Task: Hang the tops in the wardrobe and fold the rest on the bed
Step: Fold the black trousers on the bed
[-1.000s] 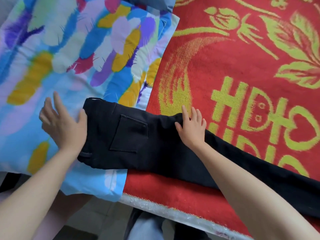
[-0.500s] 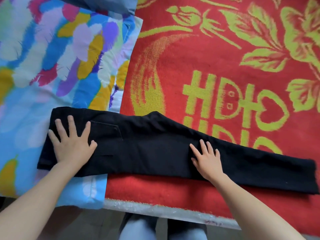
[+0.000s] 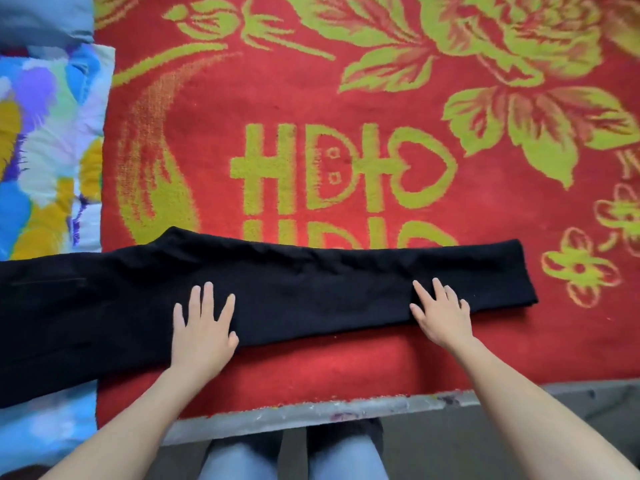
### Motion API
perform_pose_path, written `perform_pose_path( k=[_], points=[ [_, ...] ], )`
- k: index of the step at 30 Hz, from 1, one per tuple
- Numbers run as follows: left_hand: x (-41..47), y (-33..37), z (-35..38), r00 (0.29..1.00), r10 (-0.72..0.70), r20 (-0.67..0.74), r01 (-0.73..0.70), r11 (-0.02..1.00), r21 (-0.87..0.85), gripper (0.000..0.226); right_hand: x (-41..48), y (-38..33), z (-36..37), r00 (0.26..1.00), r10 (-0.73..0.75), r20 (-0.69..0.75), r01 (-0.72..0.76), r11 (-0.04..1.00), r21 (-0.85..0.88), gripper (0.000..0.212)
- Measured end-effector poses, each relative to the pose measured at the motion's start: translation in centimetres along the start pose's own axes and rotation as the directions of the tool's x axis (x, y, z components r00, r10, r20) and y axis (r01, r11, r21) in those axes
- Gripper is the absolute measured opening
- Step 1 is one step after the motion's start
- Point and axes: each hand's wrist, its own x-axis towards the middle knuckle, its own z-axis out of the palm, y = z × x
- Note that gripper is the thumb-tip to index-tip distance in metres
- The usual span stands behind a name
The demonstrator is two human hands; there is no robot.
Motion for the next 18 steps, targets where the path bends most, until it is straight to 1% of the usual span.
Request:
perform_pose_path(
  k=[3,4,5,6,7,8,10,12,13,14,15,16,18],
  points=[
    [0.7,5.4,-2.0,0.998,0.015,0.054,-0.017,0.999,0.047,0.077,0.3,4.4,0.4,0.999,0.026,0.043,-0.027,0.999,0.029,0.054],
    [1.0,6.4,-2.1,0.997,0.017,0.075,-0.021,0.998,0.057,0.074,0.4,5.2,0.5,0.998,0.025,0.055,-0.026,0.999,0.026,0.054],
    [1.6,8.2,-2.4,0.994,0.031,0.101,-0.037,0.998,0.055,0.069,0.5,7.1,0.6,0.997,0.030,0.066,-0.033,0.999,0.034,0.054],
    [2.1,9.7,-2.7,0.991,0.044,0.123,-0.046,0.999,0.018,0.067,0.6,8.5,0.6,0.997,0.036,0.068,-0.039,0.999,0.037,0.053],
    [2.6,11.3,-3.0,0.990,0.057,0.125,-0.058,0.998,0.006,0.066,0.8,10.2,0.5,0.997,0.047,0.067,-0.049,0.998,0.035,0.053],
    [3.2,13.0,-3.1,0.989,0.087,0.120,-0.089,0.996,0.006,0.066,1.0,11.9,0.5,0.997,0.058,0.059,-0.061,0.997,0.045,0.052],
    [3.8,15.8,-3.4,0.981,0.118,0.152,-0.124,0.992,0.030,0.065,1.3,14.5,0.4,0.997,0.059,0.043,-0.062,0.996,0.064,0.052],
    [4.2,18.3,-3.4,0.976,0.121,0.184,-0.133,0.989,0.057,0.064,1.5,15.9,0.3,0.999,0.033,-0.020,-0.031,0.997,0.066,0.053],
    [4.4,19.5,-3.5,0.974,0.118,0.192,-0.132,0.989,0.063,0.064,1.7,16.4,0.3,0.997,0.051,-0.065,-0.043,0.993,0.114,0.055],
    [4.5,20.3,-3.6,0.974,0.111,0.196,-0.126,0.990,0.069,0.064,2.1,16.7,0.2,0.988,0.114,-0.105,-0.090,0.973,0.212,0.057],
    [4.7,21.0,-3.7,0.975,0.102,0.199,-0.119,0.990,0.074,0.064,2.7,17.1,0.1,0.976,0.201,-0.088,-0.159,0.922,0.354,0.060],
    [4.7,21.4,-3.8,0.974,0.094,0.208,-0.112,0.991,0.077,0.065,3.3,17.4,0.1,0.966,0.256,-0.034,-0.207,0.845,0.493,0.064],
    [4.7,21.7,-3.9,0.970,0.076,0.230,-0.096,0.992,0.077,0.066,4.6,17.8,0.2,0.955,0.285,0.080,-0.257,0.664,0.702,0.069]
  ],
)
